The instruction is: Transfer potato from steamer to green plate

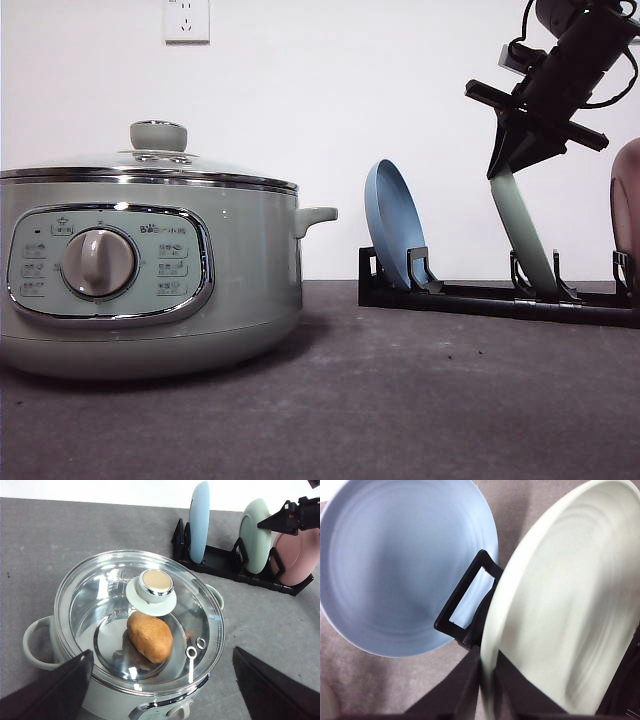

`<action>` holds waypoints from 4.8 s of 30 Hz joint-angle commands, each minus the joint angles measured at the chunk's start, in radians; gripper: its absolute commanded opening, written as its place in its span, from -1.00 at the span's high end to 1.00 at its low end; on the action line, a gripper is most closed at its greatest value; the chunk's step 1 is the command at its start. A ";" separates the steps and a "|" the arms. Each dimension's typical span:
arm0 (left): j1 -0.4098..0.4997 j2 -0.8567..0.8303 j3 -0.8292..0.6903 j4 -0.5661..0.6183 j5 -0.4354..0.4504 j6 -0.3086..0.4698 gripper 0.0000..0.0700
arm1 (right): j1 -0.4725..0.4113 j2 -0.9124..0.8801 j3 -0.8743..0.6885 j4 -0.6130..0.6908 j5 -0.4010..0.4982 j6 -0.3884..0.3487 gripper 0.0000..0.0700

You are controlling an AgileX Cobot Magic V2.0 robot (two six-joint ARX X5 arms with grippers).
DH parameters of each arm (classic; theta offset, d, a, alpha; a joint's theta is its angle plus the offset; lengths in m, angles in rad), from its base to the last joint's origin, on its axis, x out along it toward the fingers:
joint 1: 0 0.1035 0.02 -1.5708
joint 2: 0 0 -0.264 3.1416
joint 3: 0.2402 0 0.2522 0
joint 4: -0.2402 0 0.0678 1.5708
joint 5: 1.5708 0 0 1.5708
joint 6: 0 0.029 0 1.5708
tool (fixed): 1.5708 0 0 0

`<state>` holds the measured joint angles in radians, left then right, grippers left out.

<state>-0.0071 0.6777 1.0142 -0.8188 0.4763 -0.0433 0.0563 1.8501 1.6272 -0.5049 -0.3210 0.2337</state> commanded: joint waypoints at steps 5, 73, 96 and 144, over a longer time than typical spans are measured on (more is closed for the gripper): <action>-0.002 0.004 0.023 0.011 0.006 0.006 -0.63 | 0.001 -0.081 0.024 0.028 0.003 -0.001 0.98; -0.002 0.003 0.023 0.026 0.006 0.006 -0.63 | 1.040 -0.093 -0.531 -0.370 0.521 -0.218 0.38; -0.002 0.017 0.023 0.029 0.006 0.006 -0.63 | 1.008 -0.498 -0.474 -0.413 0.378 -0.211 -0.06; -0.392 0.839 0.698 -0.284 -0.394 0.138 -0.59 | 0.837 -0.663 -0.441 -0.325 -0.146 -0.218 -0.06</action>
<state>-0.3924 1.4916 1.6833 -1.1016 0.0907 0.0729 0.8833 1.1759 1.1690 -0.8367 -0.4652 0.0154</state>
